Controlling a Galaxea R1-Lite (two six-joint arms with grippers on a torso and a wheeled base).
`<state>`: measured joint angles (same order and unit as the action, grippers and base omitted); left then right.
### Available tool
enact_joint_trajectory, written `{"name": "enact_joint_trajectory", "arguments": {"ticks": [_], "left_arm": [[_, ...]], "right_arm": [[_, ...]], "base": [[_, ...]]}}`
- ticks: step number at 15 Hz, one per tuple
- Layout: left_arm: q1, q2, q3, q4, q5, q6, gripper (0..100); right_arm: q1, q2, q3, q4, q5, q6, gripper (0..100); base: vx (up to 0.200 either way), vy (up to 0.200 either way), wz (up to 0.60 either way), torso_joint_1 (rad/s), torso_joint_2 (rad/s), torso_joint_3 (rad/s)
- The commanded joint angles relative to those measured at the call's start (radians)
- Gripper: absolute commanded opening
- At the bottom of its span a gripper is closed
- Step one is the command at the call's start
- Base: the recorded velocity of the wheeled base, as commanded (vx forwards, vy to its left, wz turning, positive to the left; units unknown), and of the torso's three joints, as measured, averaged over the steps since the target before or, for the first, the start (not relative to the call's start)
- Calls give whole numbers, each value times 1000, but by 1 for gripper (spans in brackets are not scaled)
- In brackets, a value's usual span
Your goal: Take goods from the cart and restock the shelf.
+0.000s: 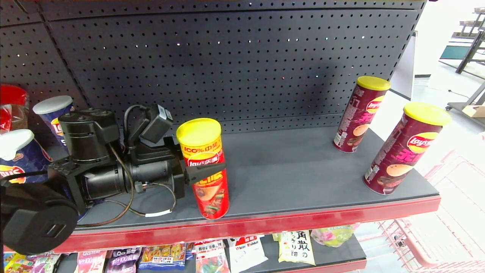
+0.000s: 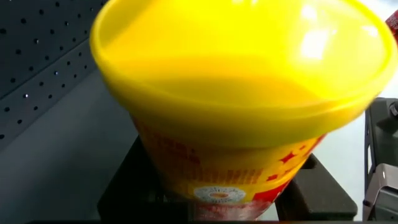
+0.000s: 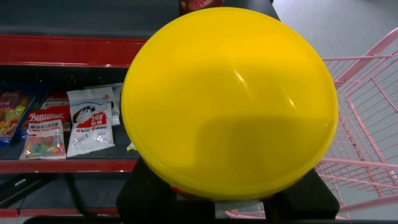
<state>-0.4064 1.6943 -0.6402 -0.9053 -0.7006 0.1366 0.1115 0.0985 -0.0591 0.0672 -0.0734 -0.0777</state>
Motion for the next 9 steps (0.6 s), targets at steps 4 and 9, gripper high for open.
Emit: {"name": "enact_joint_trajectory", "arguments": {"ticks": [4, 9], "left_arm": [[-2, -1, 10, -4, 7, -6, 0], [-2, 4, 10, -3, 16, -8, 0]], "right_arm": [[0, 1, -1, 0, -2, -1, 0], [0, 1, -1, 0, -2, -1, 0]], "base": [[0, 0, 0, 0, 0, 0], [0, 0, 0, 0, 0, 0]]}}
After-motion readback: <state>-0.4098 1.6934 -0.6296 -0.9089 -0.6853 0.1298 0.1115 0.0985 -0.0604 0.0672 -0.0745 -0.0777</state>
